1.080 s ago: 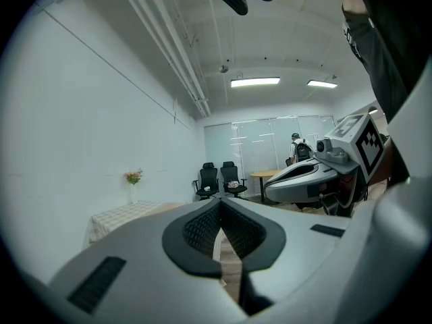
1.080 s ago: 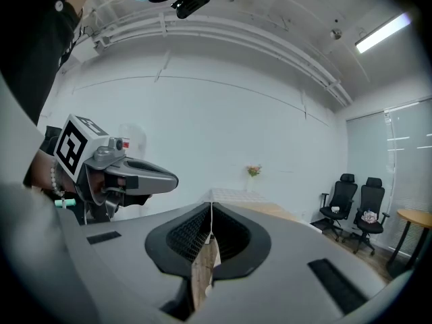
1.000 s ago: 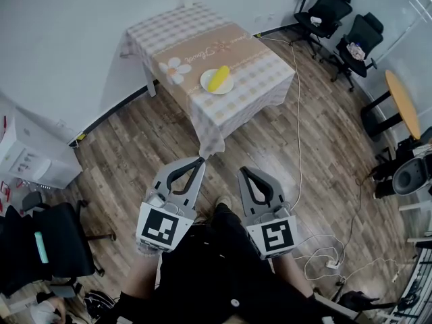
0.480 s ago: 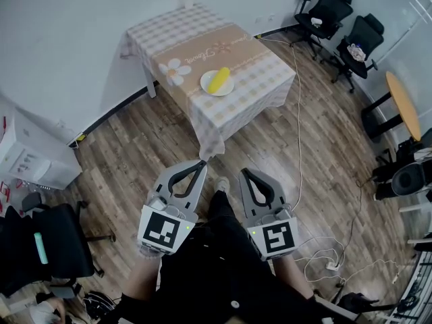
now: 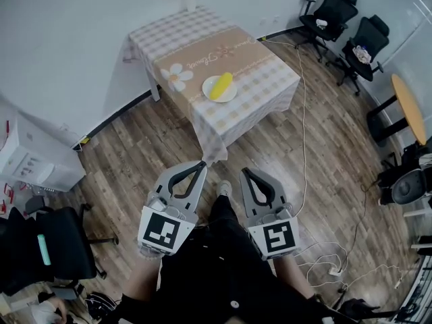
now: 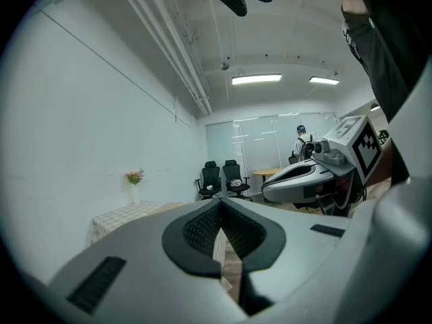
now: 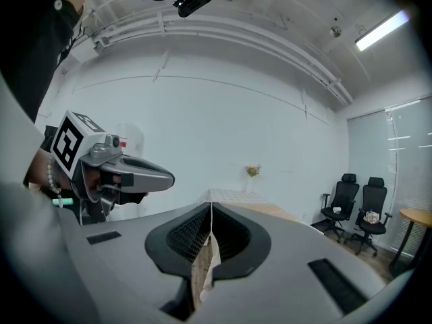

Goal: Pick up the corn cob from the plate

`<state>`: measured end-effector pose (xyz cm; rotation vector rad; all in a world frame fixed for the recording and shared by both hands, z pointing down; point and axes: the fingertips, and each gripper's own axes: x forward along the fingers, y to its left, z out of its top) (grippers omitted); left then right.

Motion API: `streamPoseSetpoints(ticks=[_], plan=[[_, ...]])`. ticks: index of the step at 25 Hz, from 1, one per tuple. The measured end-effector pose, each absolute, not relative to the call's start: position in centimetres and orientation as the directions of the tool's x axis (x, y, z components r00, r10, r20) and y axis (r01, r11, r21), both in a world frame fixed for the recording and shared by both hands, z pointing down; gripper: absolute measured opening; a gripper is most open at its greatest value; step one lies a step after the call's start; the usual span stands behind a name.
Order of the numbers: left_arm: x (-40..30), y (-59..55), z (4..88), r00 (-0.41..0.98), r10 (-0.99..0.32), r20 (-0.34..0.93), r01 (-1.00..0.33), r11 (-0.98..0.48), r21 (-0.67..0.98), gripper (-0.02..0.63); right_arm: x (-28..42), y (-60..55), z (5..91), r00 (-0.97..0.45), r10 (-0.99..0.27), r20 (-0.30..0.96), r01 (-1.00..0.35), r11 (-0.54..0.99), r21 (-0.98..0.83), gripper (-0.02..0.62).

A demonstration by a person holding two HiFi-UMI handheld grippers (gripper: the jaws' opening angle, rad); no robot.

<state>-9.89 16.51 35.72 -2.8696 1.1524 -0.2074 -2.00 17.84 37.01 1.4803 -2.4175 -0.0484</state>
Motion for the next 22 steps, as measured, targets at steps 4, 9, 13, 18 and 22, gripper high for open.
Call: streamPoseSetpoints(ticks=[4,9,13,18,22], plan=[[-9.5,15.1,35.6,0.706,-0.7,0.107,-0.694,-0.714,-0.091,0.012,-1.1,16.1,36.7,-0.408,-0.883,0.233,-0.872,0.452,0.187,0.043],[-8.8,12.8,35.3,0.695,-0.711,0.107,-0.705,-0.703,-0.094,0.012,-0.7,13.7,36.6,-0.44,-0.867,0.234,-0.855,0.484,0.187,0.043],[-8.1,11.1,35.5,0.685,-0.719,0.114,-0.714,-0.694,-0.093,0.012,-0.2,12.1,37.0,-0.461,-0.854,0.242,-0.843,0.507,0.181,0.043],[-6.9,8.9,35.4,0.678,-0.726,0.114,-0.721,-0.687,-0.088,0.014,1.1,9.9,36.9,-0.466,-0.851,0.242,-0.842,0.51,0.175,0.043],[-6.2,7.2,35.4,0.67,-0.733,0.119,-0.728,-0.68,-0.088,0.012,1.8,8.2,36.9,-0.473,-0.847,0.243,-0.839,0.517,0.17,0.043]])
